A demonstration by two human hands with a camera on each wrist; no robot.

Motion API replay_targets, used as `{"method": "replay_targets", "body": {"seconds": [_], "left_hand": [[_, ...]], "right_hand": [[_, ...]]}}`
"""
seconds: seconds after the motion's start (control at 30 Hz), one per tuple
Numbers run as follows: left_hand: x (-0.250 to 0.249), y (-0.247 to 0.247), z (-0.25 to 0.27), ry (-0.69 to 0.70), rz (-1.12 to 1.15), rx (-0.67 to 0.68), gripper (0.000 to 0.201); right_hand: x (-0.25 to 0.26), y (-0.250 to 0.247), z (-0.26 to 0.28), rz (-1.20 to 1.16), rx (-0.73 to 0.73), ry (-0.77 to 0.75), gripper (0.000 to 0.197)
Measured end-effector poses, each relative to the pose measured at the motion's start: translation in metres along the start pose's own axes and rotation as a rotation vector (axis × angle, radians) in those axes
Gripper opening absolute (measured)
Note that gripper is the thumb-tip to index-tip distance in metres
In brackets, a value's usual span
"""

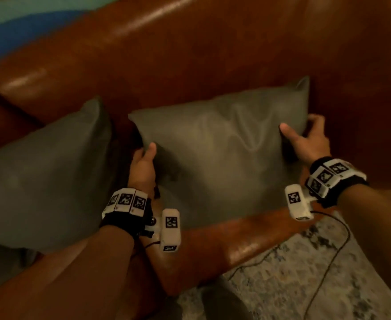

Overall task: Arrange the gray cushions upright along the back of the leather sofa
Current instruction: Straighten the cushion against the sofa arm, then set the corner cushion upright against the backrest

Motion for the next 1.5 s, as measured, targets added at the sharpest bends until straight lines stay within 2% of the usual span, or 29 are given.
{"method": "replay_targets", "body": {"seconds": [0.07,0.13,0.2,0.3,0.37,0.53,0.57,0.63,0.67,0.73,0.8,0.87,0.93,1.07,1.17,1.33,1.43,1.5], "left_hand": [[-0.04,-0.01,0.012,0.127,0.004,-0.044,0.051],[-0.067,-0.023,0.014,0.239,0.033,-0.069,0.047],[-0.077,-0.036,0.009,0.269,0.059,-0.102,0.047],[-0.076,-0.044,0.001,0.254,-0.025,-0.121,0.052],[-0.077,-0.043,0.002,0.257,-0.047,-0.113,0.051],[-0.069,-0.053,0.006,0.25,-0.052,-0.12,0.062],[-0.062,-0.06,0.008,0.251,-0.06,-0.13,0.053],[-0.047,-0.074,0.014,0.256,-0.057,-0.144,0.014],[-0.036,-0.082,0.018,0.244,-0.054,-0.145,0.006],[-0.009,-0.103,0.025,0.194,-0.042,-0.148,0.019],[0.021,-0.132,0.033,0.154,-0.042,-0.167,0.023],[0.051,-0.165,0.041,0.105,-0.086,-0.176,0.025],[0.083,-0.201,0.05,0.047,-0.163,-0.176,0.027],[0.136,-0.298,0.062,-0.027,-0.111,-0.286,0.03],[0.153,-0.374,0.075,-0.054,-0.065,-0.338,0.029],[0.178,-0.53,0.079,-0.098,-0.054,-0.466,0.016],[0.166,-0.619,0.08,-0.069,-0.005,-0.642,0.021],[0.141,-0.676,0.086,-0.015,-0.004,-0.808,0.01]], "right_hand": [[0.044,0.01,-0.001,-0.053,0.0,-0.125,0.066],[0.081,0.026,-0.002,-0.087,0.016,-0.21,0.065],[0.11,0.048,-0.005,-0.048,0.071,-0.253,0.065],[0.13,0.08,-0.006,0.118,0.188,-0.238,0.072],[0.134,0.087,-0.005,0.172,0.185,-0.227,0.072],[0.117,0.076,0.007,0.137,0.072,-0.238,0.067],[0.11,0.074,0.012,0.119,0.046,-0.232,0.063],[0.091,0.073,0.024,0.083,0.015,-0.219,0.051],[0.08,0.078,0.032,0.072,0.017,-0.21,0.043],[0.054,0.097,0.055,0.042,0.099,-0.179,0.026],[0.02,0.133,0.087,0.085,0.295,-0.105,0.012],[-0.022,0.173,0.123,0.203,0.482,-0.028,0.028],[-0.051,0.209,0.161,0.298,0.603,-0.011,0.036],[-0.064,0.282,0.258,0.369,0.792,0.073,0.024],[-0.055,0.347,0.326,0.301,0.868,0.117,0.022],[-0.004,0.46,0.431,0.288,0.977,-0.061,0.018],[0.028,0.523,0.483,0.272,1.013,-0.141,0.013],[0.049,0.562,0.509,0.222,1.001,-0.175,0.013]]}}
Point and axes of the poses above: each hand's wrist, its own z-axis away from the middle knuckle, its own y-axis out of the palm, x = y × z, the point moved 8 cm from there along -z, towards the middle knuckle, and after that the axes turned 5 degrees about y, right-handed, at the moved point
